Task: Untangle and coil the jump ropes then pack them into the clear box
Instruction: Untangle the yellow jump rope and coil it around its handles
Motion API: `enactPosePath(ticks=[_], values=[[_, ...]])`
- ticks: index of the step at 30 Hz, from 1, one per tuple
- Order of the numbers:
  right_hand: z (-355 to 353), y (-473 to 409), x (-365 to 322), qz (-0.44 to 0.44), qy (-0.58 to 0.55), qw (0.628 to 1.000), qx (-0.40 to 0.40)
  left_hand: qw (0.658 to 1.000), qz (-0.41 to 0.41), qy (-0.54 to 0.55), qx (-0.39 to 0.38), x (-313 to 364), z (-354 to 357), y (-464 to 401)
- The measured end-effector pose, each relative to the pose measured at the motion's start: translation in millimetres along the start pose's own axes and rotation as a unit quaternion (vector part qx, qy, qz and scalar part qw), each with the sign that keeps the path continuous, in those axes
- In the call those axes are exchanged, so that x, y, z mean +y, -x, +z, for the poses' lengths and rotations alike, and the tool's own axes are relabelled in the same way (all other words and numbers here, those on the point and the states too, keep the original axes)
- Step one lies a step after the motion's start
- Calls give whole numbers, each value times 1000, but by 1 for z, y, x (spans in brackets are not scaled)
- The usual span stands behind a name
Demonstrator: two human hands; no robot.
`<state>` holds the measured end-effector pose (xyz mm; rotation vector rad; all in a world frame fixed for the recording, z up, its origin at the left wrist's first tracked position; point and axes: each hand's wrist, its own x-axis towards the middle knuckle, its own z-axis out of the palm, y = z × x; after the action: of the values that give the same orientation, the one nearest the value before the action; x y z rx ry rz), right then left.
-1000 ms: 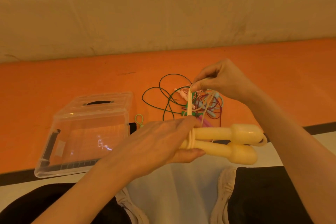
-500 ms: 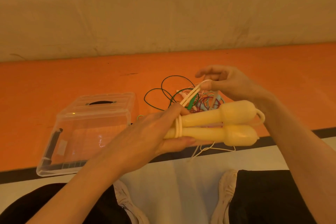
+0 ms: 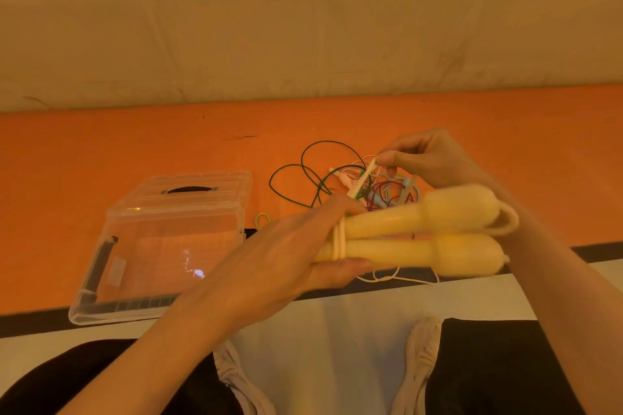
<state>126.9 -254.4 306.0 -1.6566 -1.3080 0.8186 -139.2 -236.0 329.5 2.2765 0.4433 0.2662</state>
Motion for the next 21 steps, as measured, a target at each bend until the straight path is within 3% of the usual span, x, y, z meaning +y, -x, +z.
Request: enactPosePath(ticks=[3, 6, 8, 11, 21], values=[[-1, 2, 8, -4, 5, 999, -46, 996, 6, 18, 83, -10, -3, -2], [5, 8, 9, 7, 63, 998, -24, 987, -9, 18, 157, -16, -8, -7], [15, 12, 4, 11, 41, 999, -13, 980, -29, 18, 195, -19, -12, -12], [27, 21, -1, 39, 40, 996, -65, 970, -42, 20, 240, -23, -15, -17], [65, 66, -16, 31, 56, 982, -178, 958, -103, -25, 266, -37, -9, -27]])
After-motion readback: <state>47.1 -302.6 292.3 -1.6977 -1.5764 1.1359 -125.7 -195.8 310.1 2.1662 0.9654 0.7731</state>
